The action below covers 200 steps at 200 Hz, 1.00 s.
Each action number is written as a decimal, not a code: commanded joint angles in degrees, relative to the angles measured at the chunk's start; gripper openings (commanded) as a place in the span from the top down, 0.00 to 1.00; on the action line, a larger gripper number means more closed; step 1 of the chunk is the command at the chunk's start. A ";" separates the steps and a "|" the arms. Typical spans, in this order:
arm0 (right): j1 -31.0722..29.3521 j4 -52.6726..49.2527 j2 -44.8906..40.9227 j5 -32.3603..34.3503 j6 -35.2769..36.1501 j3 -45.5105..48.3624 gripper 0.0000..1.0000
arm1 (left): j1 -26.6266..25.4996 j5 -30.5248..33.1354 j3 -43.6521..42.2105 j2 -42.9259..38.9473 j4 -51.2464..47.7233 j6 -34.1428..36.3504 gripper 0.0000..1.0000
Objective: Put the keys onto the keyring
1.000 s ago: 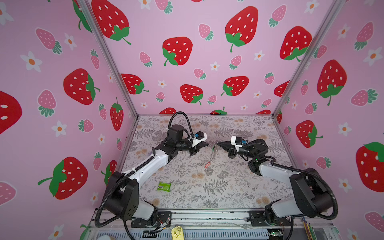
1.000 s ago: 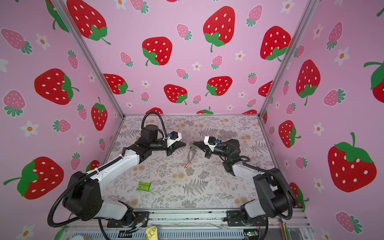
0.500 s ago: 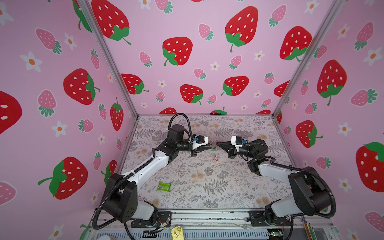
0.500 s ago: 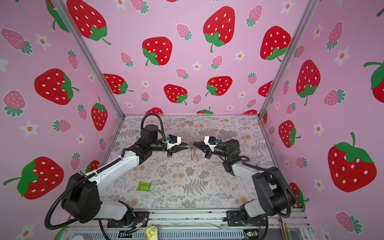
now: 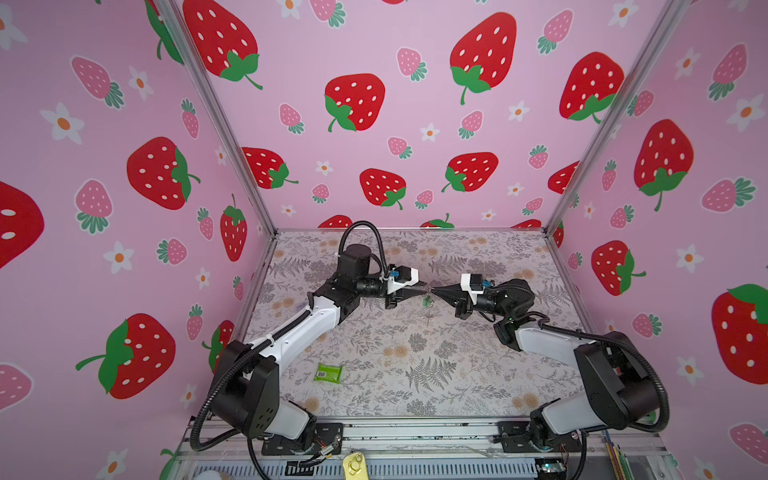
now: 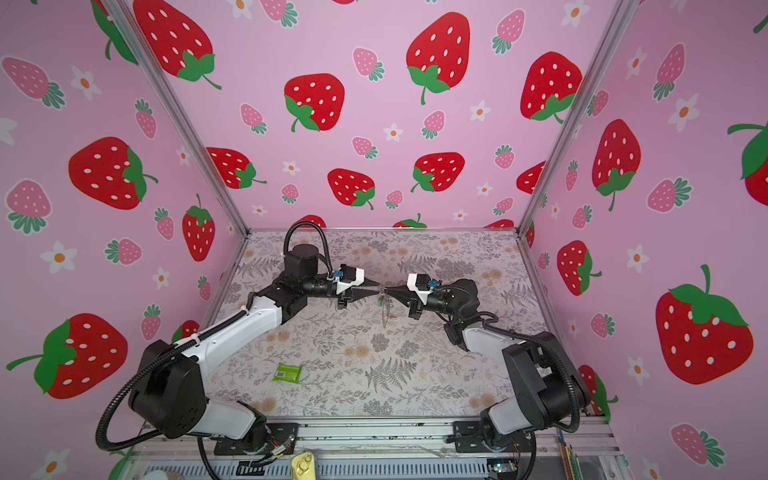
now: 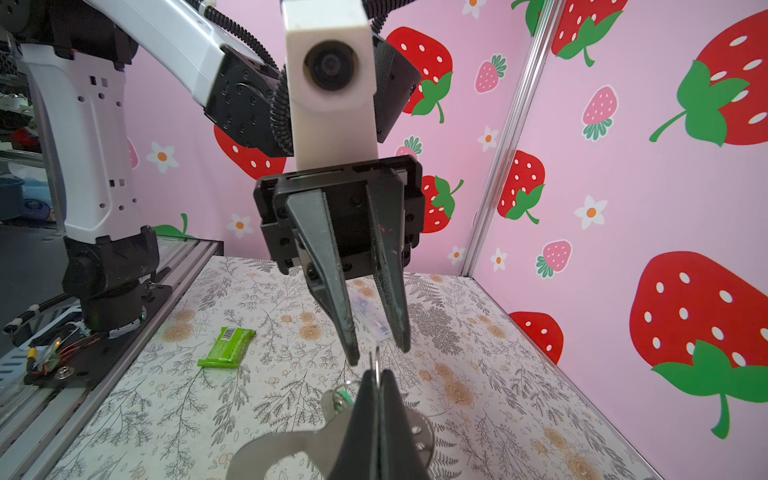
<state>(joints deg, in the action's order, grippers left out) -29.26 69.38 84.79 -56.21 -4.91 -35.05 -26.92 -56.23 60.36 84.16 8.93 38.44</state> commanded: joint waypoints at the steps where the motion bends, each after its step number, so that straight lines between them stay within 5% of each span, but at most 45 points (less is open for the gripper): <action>1: -0.45 2.42 0.46 -1.10 -0.83 -1.27 1.00 | -0.24 -2.47 3.09 0.98 -0.43 0.08 0.76; 49: -0.98 2.37 1.00 -1.01 -0.81 -1.83 1.00 | -0.79 -3.66 4.49 2.01 -1.77 0.65 0.78; 102: -0.99 2.39 0.82 -0.53 -0.72 -1.98 1.00 | -1.03 -4.51 5.57 2.48 -5.98 3.29 1.00; 132: -0.90 1.02 0.91 0.48 -0.22 -1.86 0.97 | -1.16 -4.01 6.68 2.15 -9.27 5.11 1.00; 163: 0.69 -13.59 -4.00 5.19 11.69 -1.68 0.74 | -2.28 4.08 11.43 2.63 -20.97 9.34 1.00; 200: 1.48 -34.20 -9.57 8.71 27.59 -4.93 0.72 | -4.68 15.93 18.64 3.89 -35.18 11.92 1.00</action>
<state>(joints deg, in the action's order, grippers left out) -28.25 49.74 78.37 -50.19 10.26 -36.60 -30.17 -48.23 73.69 87.83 -14.63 46.59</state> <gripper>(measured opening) 0.285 0.044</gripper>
